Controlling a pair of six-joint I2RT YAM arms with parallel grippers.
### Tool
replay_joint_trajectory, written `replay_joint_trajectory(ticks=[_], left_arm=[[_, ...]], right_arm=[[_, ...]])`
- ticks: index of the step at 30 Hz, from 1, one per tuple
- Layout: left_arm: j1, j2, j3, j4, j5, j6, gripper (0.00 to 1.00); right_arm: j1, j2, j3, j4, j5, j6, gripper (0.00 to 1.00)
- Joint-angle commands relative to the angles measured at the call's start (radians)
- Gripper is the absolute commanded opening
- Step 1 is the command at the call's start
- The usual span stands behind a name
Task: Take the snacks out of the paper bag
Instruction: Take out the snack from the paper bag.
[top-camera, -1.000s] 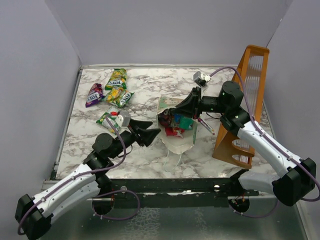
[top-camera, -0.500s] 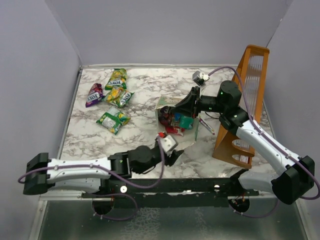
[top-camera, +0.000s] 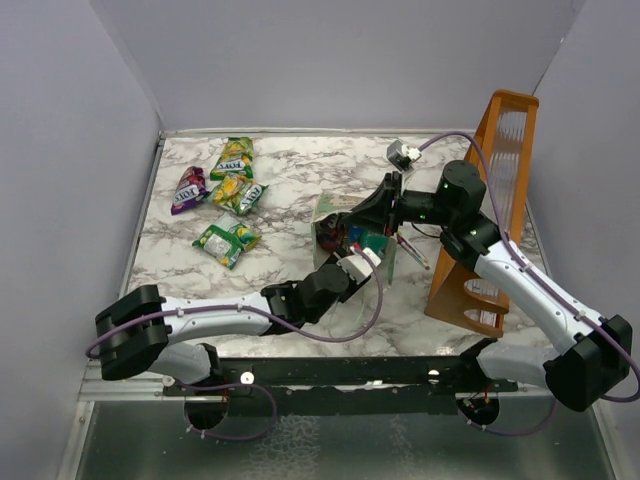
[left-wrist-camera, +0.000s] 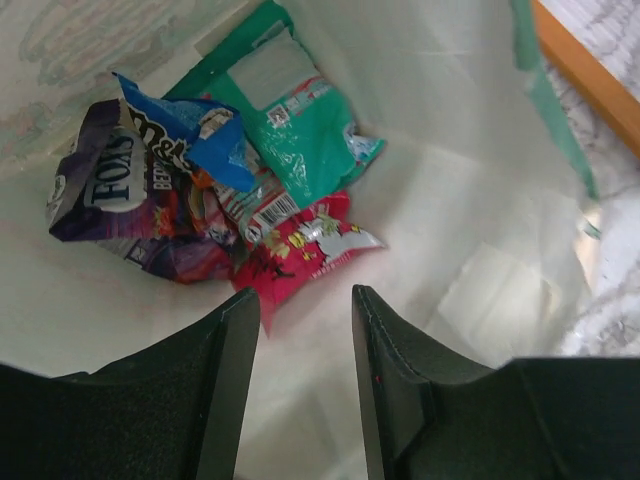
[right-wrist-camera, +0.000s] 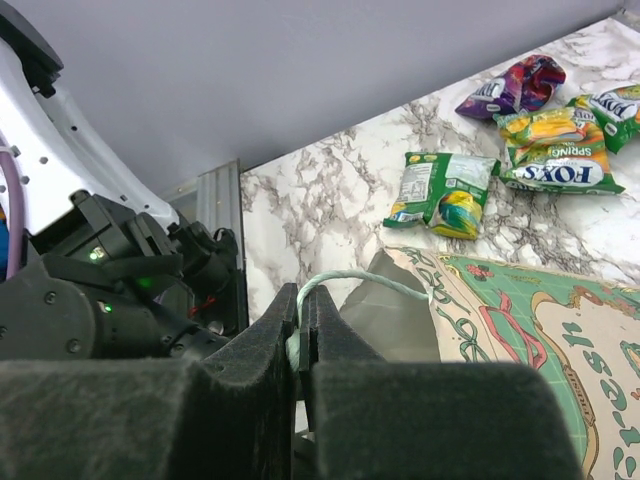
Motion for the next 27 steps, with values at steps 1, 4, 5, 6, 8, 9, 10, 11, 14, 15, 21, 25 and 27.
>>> replay_joint_trajectory(ticks=[1, 4, 5, 6, 8, 9, 10, 11, 14, 15, 21, 25, 27], left_arm=[[0.049, 0.075, 0.075, -0.026, 0.064, 0.002, 0.44], [0.066, 0.116, 0.053, 0.022, 0.076, 0.017, 0.46], [0.074, 0.130, 0.045, 0.038, 0.077, 0.018, 0.48], [0.083, 0.148, 0.039, 0.050, 0.069, 0.020, 0.49], [0.094, 0.169, 0.015, 0.098, 0.047, 0.031, 0.52], [0.103, 0.181, 0.000, 0.130, 0.037, 0.037, 0.55], [0.112, 0.195, -0.004, 0.150, 0.029, 0.043, 0.57], [0.118, 0.212, -0.010, 0.184, 0.015, 0.057, 0.59], [0.146, 0.267, -0.019, 0.254, 0.021, 0.098, 0.63], [0.154, 0.286, -0.011, 0.261, 0.032, 0.108, 0.63], [0.197, 0.412, 0.025, 0.311, 0.014, 0.142, 0.61], [0.199, 0.423, 0.043, 0.313, 0.005, 0.167, 0.36], [0.198, 0.398, 0.041, 0.305, 0.016, 0.167, 0.28]], right_arm=[[0.006, -0.026, 0.030, -0.020, -0.012, -0.011, 0.02], [0.006, -0.029, 0.022, -0.016, -0.010, -0.008, 0.01], [0.006, -0.031, 0.016, -0.006, -0.008, -0.001, 0.01], [0.006, -0.031, 0.012, 0.005, -0.005, 0.003, 0.01], [0.007, -0.030, 0.012, 0.011, 0.001, 0.014, 0.02], [0.006, -0.030, 0.011, 0.014, 0.002, 0.017, 0.01], [0.006, -0.030, 0.009, 0.020, 0.002, 0.020, 0.01], [0.006, -0.030, 0.006, 0.027, 0.001, 0.025, 0.01], [0.006, -0.030, 0.006, 0.032, 0.002, 0.027, 0.01], [0.006, -0.028, 0.006, 0.031, 0.003, 0.028, 0.01], [0.006, -0.033, 0.008, 0.028, 0.012, 0.031, 0.01], [0.006, -0.036, 0.010, 0.019, 0.026, 0.026, 0.01], [0.006, -0.036, 0.010, 0.015, 0.038, 0.024, 0.01]])
